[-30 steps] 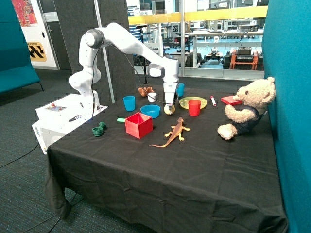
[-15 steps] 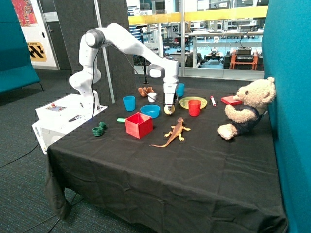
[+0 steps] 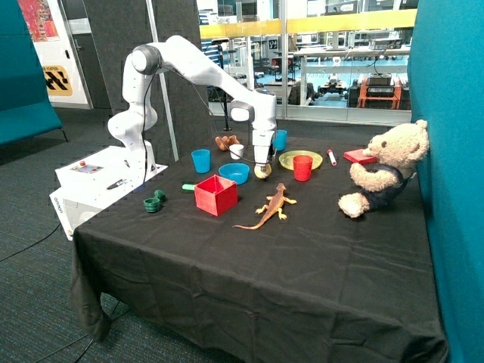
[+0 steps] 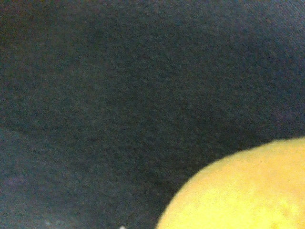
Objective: Put the ball in the red pot
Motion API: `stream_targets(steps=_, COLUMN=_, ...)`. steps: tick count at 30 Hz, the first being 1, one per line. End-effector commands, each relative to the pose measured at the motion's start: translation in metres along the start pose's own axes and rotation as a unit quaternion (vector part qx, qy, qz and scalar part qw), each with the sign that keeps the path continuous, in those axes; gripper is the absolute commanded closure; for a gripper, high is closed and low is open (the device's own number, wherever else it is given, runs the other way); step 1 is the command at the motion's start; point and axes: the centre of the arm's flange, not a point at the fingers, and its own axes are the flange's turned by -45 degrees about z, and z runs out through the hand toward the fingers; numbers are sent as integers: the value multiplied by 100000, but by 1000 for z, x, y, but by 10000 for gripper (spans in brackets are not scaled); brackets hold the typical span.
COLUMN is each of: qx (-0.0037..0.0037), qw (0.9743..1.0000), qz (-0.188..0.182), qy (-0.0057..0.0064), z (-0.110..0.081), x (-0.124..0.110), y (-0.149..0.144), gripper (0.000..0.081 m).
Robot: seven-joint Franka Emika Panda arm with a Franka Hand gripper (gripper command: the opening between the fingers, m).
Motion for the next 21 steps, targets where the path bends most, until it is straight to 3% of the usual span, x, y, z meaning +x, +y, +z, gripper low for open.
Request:
stream_targets(steps=1, qx=1, qw=99997, qz=747, qy=171, z=1, x=-4, y=7, gripper=808)
stream_targets(steps=21, qx=0, qw=100000, qz=187, qy=171, z=4, x=-9, y=3, gripper=808)
